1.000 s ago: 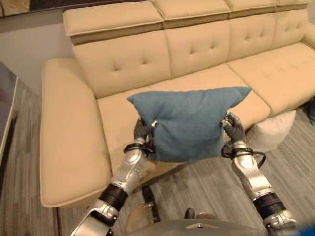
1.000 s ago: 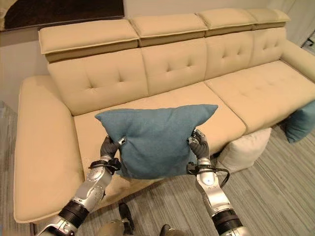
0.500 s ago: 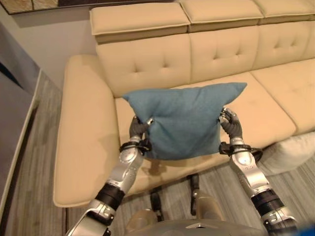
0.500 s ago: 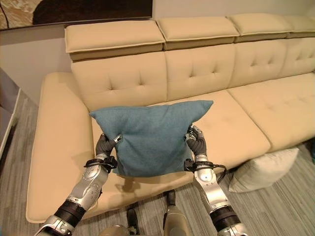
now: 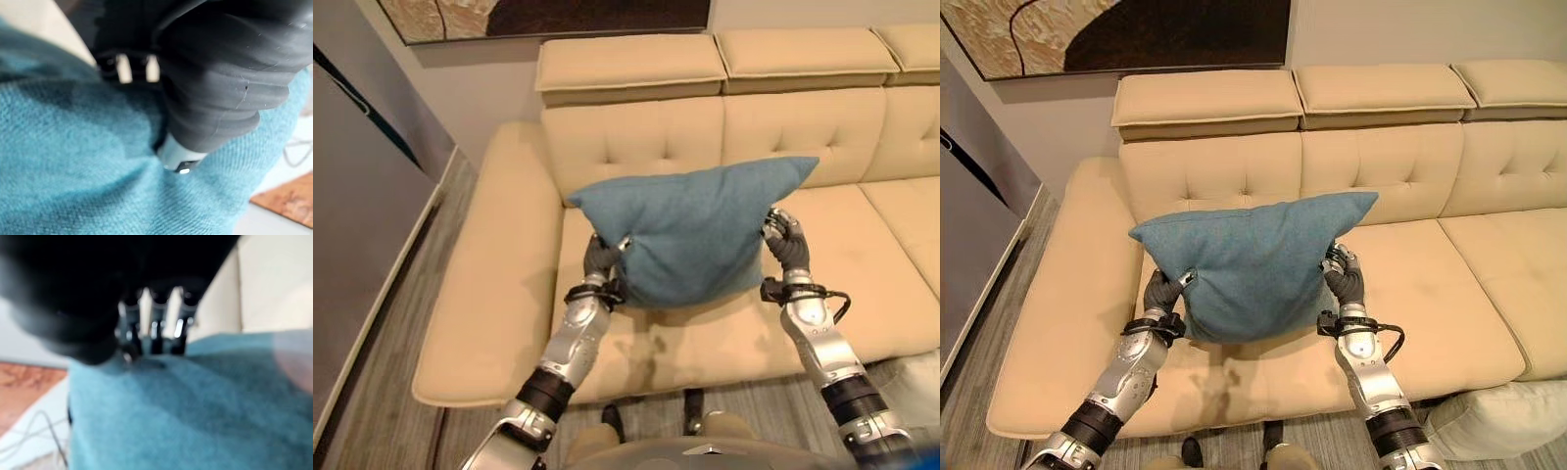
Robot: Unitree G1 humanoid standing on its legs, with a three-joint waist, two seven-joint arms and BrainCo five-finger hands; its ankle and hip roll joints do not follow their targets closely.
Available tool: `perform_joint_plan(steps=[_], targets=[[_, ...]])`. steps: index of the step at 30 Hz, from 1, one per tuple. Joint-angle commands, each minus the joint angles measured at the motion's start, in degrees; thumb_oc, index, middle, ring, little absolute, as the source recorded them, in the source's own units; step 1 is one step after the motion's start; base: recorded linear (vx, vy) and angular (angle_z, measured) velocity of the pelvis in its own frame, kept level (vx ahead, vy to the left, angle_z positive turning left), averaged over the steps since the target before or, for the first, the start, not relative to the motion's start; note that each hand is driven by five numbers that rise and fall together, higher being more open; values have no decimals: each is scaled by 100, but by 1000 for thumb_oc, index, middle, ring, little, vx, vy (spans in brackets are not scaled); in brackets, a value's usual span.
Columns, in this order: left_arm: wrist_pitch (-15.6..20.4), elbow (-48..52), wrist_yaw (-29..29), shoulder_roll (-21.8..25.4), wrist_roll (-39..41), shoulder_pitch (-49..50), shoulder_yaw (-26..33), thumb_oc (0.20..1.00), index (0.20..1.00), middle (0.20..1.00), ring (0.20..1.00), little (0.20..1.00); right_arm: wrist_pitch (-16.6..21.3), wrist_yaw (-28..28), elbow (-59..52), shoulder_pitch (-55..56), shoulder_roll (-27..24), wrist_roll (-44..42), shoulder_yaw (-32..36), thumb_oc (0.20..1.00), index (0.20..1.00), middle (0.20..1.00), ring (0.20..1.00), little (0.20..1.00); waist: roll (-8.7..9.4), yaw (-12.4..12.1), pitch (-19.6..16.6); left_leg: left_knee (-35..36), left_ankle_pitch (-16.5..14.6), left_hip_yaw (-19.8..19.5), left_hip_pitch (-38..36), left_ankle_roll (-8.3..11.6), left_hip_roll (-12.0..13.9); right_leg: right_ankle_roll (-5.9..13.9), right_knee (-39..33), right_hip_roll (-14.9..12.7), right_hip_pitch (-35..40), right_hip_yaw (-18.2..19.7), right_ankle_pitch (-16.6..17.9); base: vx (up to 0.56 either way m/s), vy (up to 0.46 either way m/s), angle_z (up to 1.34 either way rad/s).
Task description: Pick up all the scattered cushions and arrange them neatly on the sofa.
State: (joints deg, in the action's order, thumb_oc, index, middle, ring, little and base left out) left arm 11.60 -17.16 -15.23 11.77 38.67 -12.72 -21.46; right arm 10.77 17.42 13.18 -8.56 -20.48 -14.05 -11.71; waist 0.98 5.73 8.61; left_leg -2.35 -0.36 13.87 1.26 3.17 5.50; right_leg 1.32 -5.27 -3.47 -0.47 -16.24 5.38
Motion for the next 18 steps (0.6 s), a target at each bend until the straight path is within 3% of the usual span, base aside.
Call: perform_joint_plan(steps=[1, 9, 18], targets=[[469, 597, 315, -125, -435, -775, -431, 200, 200, 200, 200, 200, 604, -128, -537, -442, 133, 102, -252, 200, 200, 200, 200, 200, 186, -133, -290, -6, 358, 15, 252, 298, 144, 607, 289, -245, 128, 215, -371, 138, 36, 12], [512, 542, 148, -16, -650, -1242, -434, 200, 200, 200, 200, 200, 554, -106, -424, -1144, 170, 181, -493, 200, 200, 200, 200, 200, 154, -194, -274, 468, 375, 204, 91, 160, -41, 667, 394, -330, -97, 436, -364, 79, 83, -14], [705, 153, -308, 144, -664, -2330, -389, 200, 200, 200, 200, 200, 504, 124, 9, -2518, 78, 198, -882, 200, 200, 200, 200, 200, 90, -293, 74, 539, 441, 272, 504, 119, -83, 715, 453, -386, -768, 472, -222, -34, 30, -9]])
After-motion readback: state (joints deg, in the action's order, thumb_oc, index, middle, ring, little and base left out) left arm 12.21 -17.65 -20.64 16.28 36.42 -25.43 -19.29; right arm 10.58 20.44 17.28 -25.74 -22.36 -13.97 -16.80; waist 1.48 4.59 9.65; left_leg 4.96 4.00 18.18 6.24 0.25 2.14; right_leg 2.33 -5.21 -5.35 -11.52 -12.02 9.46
